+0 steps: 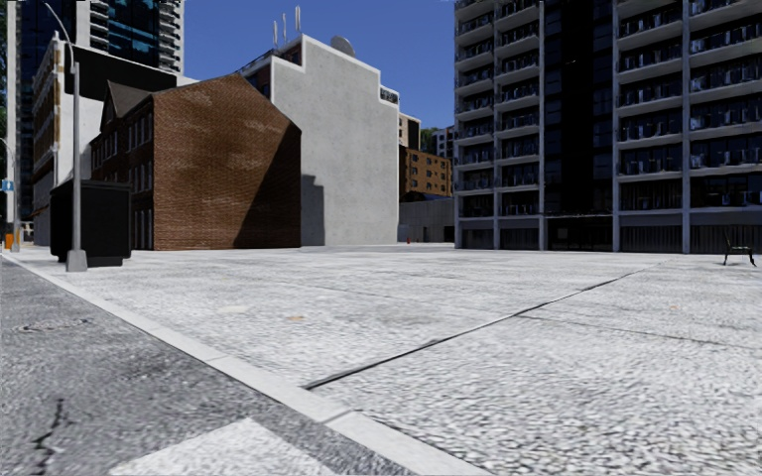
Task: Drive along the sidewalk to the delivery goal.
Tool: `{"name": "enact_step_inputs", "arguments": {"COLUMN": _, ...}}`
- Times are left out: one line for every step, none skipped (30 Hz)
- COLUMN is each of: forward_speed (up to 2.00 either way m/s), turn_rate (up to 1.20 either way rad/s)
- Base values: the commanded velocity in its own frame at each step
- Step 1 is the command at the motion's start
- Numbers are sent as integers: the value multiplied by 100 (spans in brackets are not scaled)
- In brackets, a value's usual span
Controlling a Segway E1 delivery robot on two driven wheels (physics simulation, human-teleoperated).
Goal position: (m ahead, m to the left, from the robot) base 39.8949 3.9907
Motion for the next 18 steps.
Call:
{"name": "enact_step_inputs", "arguments": {"forward_speed": 86, "turn_rate": -57}}
{"name": "enact_step_inputs", "arguments": {"forward_speed": 86, "turn_rate": -57}}
{"name": "enact_step_inputs", "arguments": {"forward_speed": 86, "turn_rate": -57}}
{"name": "enact_step_inputs", "arguments": {"forward_speed": 86, "turn_rate": -57}}
{"name": "enact_step_inputs", "arguments": {"forward_speed": 86, "turn_rate": -57}}
{"name": "enact_step_inputs", "arguments": {"forward_speed": 86, "turn_rate": -57}}
{"name": "enact_step_inputs", "arguments": {"forward_speed": 86, "turn_rate": -57}}
{"name": "enact_step_inputs", "arguments": {"forward_speed": 86, "turn_rate": -57}}
{"name": "enact_step_inputs", "arguments": {"forward_speed": 86, "turn_rate": -57}}
{"name": "enact_step_inputs", "arguments": {"forward_speed": 86, "turn_rate": -57}}
{"name": "enact_step_inputs", "arguments": {"forward_speed": 86, "turn_rate": -57}}
{"name": "enact_step_inputs", "arguments": {"forward_speed": 86, "turn_rate": -57}}
{"name": "enact_step_inputs", "arguments": {"forward_speed": 87, "turn_rate": -57}}
{"name": "enact_step_inputs", "arguments": {"forward_speed": 87, "turn_rate": -57}}
{"name": "enact_step_inputs", "arguments": {"forward_speed": 87, "turn_rate": -57}}
{"name": "enact_step_inputs", "arguments": {"forward_speed": 87, "turn_rate": -55}}
{"name": "enact_step_inputs", "arguments": {"forward_speed": 87, "turn_rate": -55}}
{"name": "enact_step_inputs", "arguments": {"forward_speed": 87, "turn_rate": -53}}
